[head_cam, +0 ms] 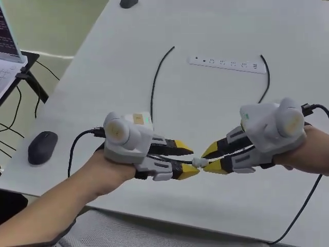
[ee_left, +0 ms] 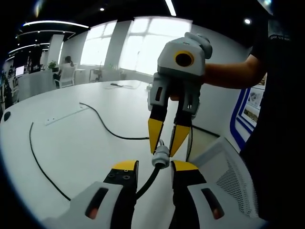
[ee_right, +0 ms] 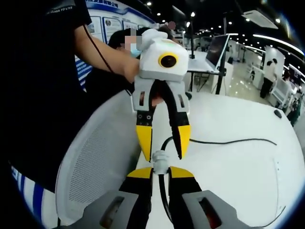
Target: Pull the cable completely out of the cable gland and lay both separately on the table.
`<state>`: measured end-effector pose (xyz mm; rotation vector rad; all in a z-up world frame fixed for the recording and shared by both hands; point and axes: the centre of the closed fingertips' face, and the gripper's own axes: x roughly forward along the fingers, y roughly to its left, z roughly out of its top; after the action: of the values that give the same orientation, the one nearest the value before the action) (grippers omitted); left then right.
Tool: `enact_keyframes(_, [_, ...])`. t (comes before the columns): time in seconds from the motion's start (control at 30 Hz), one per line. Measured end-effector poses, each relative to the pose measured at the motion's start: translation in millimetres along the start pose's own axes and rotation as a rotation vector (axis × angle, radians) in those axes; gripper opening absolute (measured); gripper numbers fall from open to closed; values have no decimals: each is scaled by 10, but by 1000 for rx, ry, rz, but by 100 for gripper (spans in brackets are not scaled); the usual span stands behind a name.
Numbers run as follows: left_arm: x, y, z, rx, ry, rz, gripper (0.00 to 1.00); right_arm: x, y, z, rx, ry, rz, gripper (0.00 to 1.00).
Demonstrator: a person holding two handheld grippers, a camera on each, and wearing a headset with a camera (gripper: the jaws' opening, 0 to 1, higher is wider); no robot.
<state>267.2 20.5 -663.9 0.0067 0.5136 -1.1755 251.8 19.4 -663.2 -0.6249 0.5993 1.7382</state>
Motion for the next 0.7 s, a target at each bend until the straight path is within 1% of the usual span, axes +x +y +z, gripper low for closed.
enact_keyframes(0.17, [19,-11,10,2,-4,-12,24,-13,-13,-8,-8,-8,-1,6])
enact_keyframes(0.3, [34,-34,18,15,-8,-23,21,-25,-23,-19,-16,-10,-2,6])
enact_keyframes(0.37, [43,-61,21,25,-10,-35,18,-29,-26,-23,-19,-14,-3,6])
enact_keyframes(0.57, [59,-78,12,39,-5,-33,16,-19,-14,-32,-20,-16,-6,6])
enact_keyframes(0.63, [52,-60,14,39,-4,-20,16,-12,-34,-30,-34,-16,-19,7])
enact_keyframes(0.7, [40,-58,15,44,-1,-20,16,-6,-36,-27,-28,-21,-24,7])
